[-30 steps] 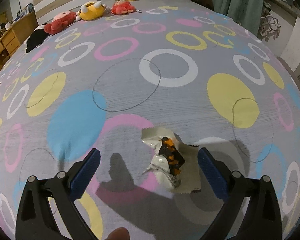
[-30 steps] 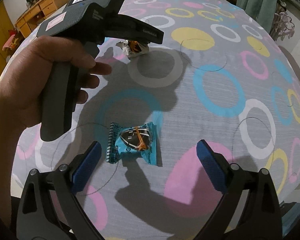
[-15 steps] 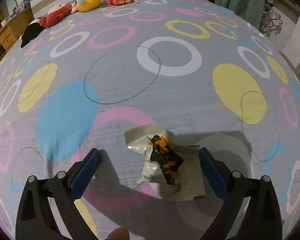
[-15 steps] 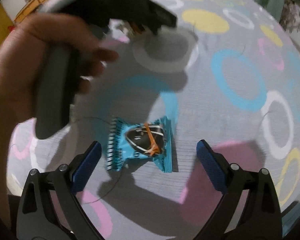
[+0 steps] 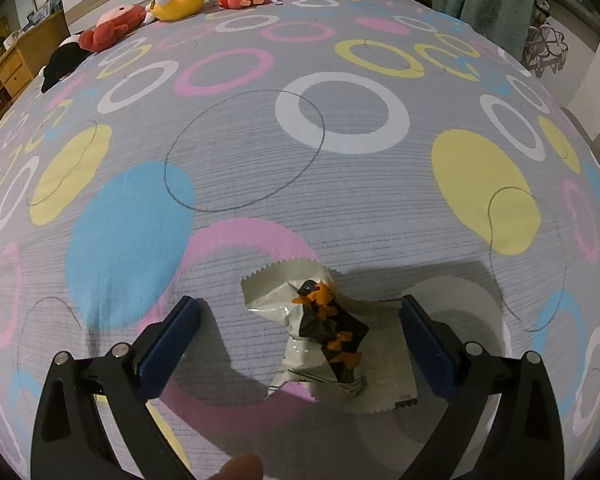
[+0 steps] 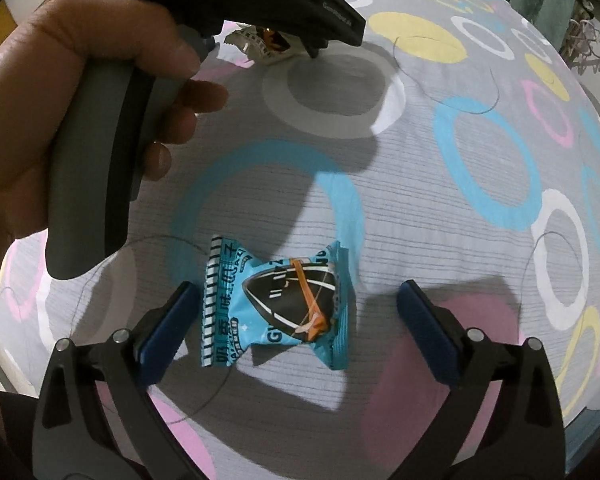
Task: Collect trash
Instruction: 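Move the left tool to the silver wrapper while the right tool approaches the teal candy packet, then close the left tool on the silver wrapper while the right tool closes on the teal candy, then carry the silver wrapper with the left tool while the right tool carries the teal candy to the bag, then open the left tool over the bag while the right tool releases the teal candy into it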
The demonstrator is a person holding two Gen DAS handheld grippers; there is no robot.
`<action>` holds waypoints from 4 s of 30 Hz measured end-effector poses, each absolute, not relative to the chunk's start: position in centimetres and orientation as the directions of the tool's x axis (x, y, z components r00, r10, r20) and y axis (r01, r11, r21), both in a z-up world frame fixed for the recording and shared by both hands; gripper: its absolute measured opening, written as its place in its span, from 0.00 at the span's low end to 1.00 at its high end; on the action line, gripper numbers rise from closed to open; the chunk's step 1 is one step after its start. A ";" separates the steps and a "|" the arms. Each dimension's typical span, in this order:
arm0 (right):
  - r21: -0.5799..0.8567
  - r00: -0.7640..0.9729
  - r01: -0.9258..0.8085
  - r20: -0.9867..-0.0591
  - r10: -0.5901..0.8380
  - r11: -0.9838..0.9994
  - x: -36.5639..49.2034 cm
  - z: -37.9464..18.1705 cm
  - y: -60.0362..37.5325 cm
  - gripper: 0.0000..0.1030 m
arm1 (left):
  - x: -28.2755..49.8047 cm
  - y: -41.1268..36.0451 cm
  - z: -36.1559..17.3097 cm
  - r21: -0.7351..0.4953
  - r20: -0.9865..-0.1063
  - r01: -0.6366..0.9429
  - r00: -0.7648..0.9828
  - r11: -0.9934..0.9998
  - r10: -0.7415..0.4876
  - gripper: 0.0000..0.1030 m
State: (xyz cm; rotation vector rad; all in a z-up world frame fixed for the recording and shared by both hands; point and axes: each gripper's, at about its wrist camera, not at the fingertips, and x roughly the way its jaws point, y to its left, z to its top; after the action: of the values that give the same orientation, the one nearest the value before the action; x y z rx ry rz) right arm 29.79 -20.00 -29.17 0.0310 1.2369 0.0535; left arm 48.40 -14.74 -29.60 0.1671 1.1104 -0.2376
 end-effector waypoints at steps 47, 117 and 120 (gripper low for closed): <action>-0.001 0.526 0.017 -0.850 -0.010 1.000 20.2 -19.0 -19.6 0.25 | 36.5 -9.6 -17.9 -0.036 -0.779 0.302 0.589 0.953 -0.216 0.16; 0.106 0.241 0.083 -0.967 0.083 0.991 0.7 -36.1 -23.5 0.27 | 0.8 -13.0 -37.6 -0.083 -0.996 0.500 -0.032 0.862 -0.078 0.18; 0.110 0.236 0.081 -0.968 0.088 0.991 0.7 -36.3 -23.6 0.29 | 0.9 -13.0 -37.7 -0.085 -0.996 0.500 -0.036 0.862 -0.077 0.18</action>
State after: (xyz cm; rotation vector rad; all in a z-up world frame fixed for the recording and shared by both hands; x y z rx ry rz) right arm 0.71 -23.59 -36.29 0.1477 1.3340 0.0049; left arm 0.89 -12.99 -37.71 0.3460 1.5451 -0.4794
